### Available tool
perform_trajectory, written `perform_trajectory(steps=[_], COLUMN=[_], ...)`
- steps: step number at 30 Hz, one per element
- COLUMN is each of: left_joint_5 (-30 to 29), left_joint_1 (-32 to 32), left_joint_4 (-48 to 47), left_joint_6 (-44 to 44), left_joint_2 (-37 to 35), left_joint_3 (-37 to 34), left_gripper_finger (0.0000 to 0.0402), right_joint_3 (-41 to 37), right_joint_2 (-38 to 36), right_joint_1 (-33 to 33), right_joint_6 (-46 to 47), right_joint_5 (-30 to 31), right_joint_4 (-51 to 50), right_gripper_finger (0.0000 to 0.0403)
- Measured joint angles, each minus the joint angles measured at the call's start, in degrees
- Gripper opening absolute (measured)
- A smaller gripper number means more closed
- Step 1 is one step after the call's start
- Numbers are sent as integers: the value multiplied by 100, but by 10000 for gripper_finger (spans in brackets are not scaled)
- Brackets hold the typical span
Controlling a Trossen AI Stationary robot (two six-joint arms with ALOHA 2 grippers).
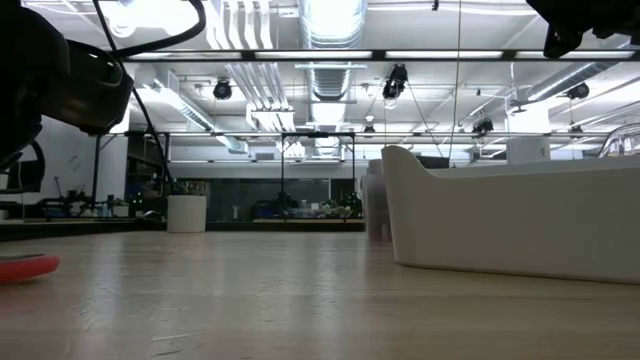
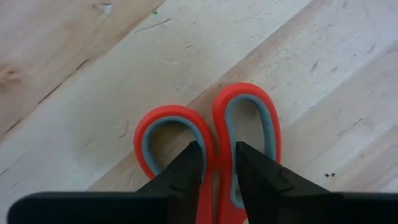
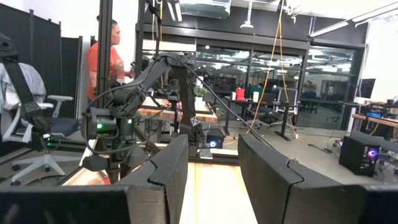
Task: Pick & Place Paint Supplies
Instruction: Put the red scissors into the right transparent bin
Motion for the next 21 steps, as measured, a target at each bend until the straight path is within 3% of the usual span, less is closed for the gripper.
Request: perform_trajectory(steps=[16,21], left_joint_5=[-546,-983], left_joint_1=[109,152], left_joint_4=[-42,-97], left_joint_6=[304,304], left_joint_2=[-467,-794], left_joint_3=[24,24], left_gripper_finger=[94,79], right_joint_3=[0,0], right_joint_2=[0,0], right_joint_1=[-1,1], right_joint_6=[10,11], right_joint_5=[-1,-1], right_joint_4=[-2,0], right_gripper_finger=[139,139])
